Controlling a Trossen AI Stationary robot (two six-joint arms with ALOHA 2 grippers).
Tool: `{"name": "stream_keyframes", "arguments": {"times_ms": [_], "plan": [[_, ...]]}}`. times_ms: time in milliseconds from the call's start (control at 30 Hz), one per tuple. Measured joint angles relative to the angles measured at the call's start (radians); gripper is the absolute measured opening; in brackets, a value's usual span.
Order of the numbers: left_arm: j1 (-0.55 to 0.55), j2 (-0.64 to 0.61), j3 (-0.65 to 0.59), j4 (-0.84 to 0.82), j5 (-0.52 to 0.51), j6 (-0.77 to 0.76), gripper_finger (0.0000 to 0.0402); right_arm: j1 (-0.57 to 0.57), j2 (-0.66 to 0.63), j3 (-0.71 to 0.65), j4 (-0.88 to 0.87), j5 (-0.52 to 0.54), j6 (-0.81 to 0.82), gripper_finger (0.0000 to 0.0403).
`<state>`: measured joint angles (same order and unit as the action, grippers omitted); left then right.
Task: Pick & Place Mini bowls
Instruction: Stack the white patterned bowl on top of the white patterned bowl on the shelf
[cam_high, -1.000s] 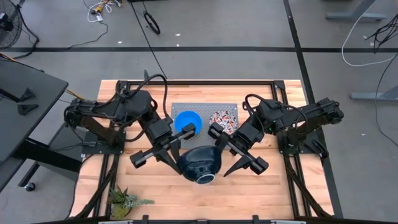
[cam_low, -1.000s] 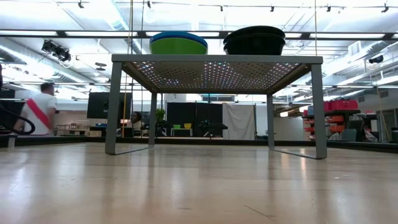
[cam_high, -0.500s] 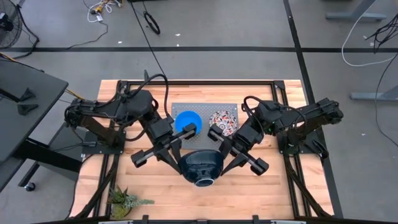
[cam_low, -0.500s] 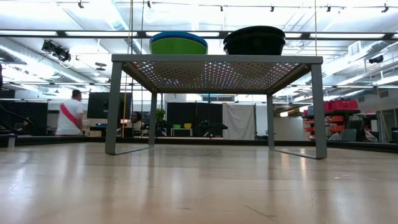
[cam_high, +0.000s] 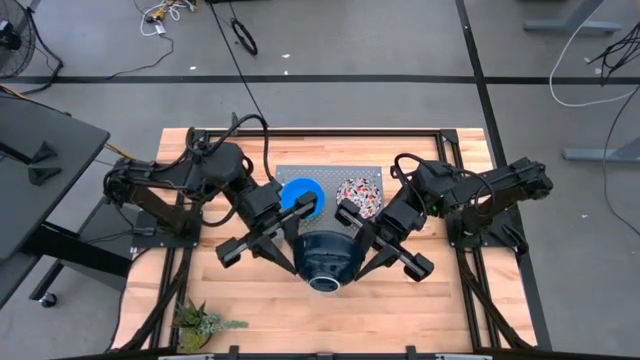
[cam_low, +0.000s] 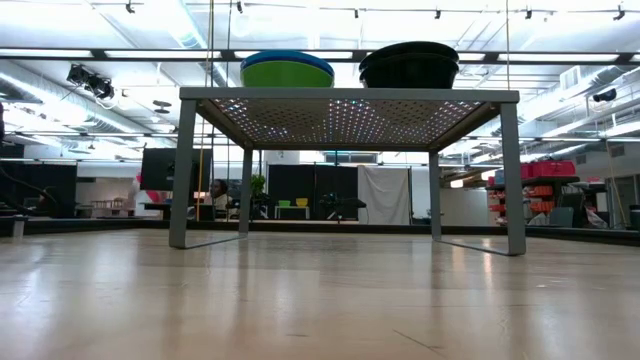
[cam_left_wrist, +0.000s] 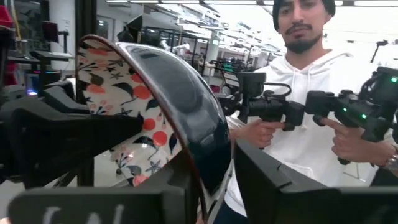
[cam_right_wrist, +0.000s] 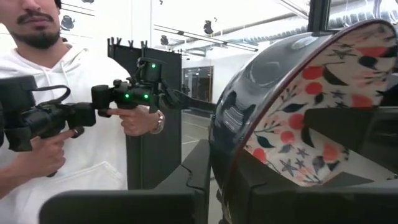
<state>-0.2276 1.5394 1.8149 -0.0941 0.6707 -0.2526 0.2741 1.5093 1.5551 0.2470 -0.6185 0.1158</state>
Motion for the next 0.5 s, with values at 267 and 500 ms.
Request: {"name": "stream_keyframes", "arguments": {"times_ms": [267,500], "plan": [[0.0,0.0,0.0,0.017,-0.018,-0.045,0.0172,-0.002,0.0,0.0,0.002,-0.003,0.0,0.001],[0.0,0.0,0.0,0.027,-0.012,-0.052,0.0255,-0.003,0.0,0.0,0.0,-0.004,0.001,0.0008]]}}
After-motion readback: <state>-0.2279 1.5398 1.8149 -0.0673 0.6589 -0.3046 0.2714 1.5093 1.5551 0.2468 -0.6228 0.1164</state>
